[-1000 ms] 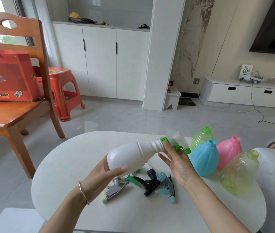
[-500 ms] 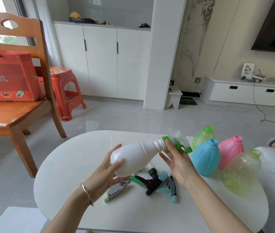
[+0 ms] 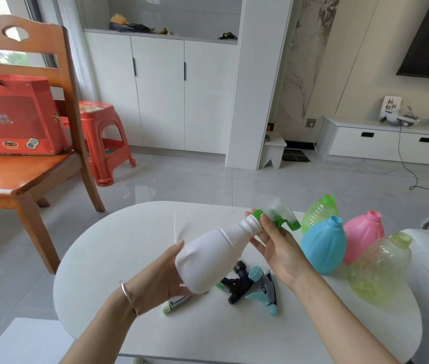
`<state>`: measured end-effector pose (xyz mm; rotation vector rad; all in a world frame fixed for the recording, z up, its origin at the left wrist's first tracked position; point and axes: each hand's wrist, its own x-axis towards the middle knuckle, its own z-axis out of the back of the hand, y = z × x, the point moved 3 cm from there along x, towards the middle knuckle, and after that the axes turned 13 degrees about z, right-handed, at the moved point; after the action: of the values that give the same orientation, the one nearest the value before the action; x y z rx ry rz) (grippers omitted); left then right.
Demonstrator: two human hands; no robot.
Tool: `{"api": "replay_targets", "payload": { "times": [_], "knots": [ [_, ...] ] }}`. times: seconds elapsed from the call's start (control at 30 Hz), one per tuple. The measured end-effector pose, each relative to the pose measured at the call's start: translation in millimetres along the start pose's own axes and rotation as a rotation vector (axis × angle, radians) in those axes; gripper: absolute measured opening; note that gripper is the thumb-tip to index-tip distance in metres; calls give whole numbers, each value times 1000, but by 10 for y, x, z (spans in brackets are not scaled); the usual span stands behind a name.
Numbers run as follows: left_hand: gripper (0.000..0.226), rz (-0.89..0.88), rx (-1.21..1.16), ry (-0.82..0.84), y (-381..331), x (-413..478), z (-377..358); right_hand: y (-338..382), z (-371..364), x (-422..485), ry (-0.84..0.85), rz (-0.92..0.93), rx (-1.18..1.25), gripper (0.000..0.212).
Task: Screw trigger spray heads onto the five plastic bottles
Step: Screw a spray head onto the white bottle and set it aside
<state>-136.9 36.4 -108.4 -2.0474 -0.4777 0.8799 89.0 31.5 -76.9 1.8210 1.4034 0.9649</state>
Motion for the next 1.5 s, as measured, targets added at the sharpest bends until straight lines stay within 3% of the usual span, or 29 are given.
{"api": "replay_targets", "payload": {
  "times": [0.13,0.23,0.33,0.43,0.63,0.77,0.9,1.03,1.13,1.3,1.5],
  "knots": [
    [73,173,10,107,121,40,-56,-26,-146,-64,208,-95,-73,48],
    [91,191,153,50,124,2,-84,-42,-211,-102,277,-96,-168,57],
    [94,141,303,-42,64,-27,-50,-56,-241,-114,242,-85,-208,61],
    [88,96,354,-71,22,-70,-80,-78,-252,-110,195,-68,-229,63],
    [51,-14,422,-110,-42,-189,-49,-88,-342,-115,237,-58,-300,37],
    [50,-64,446,-174,-40,-308,40,-145,-481,-127,289,-31,-336,68],
    [53,-187,403,-394,-148,-428,302,-346,-690,-182,343,-174,-373,91],
    [47,-318,226,-506,-353,-557,637,-598,-1150,-140,442,-152,-566,70],
    [60,-381,197,-546,-547,-641,920,-753,-1569,19,478,-67,-665,66],
    [45,-400,264,-496,-824,-748,1390,-1081,-1987,382,496,62,-754,65],
    [45,-369,433,-496,-982,-677,1952,-1558,-2164,892,583,63,-787,70]
  ]
}}
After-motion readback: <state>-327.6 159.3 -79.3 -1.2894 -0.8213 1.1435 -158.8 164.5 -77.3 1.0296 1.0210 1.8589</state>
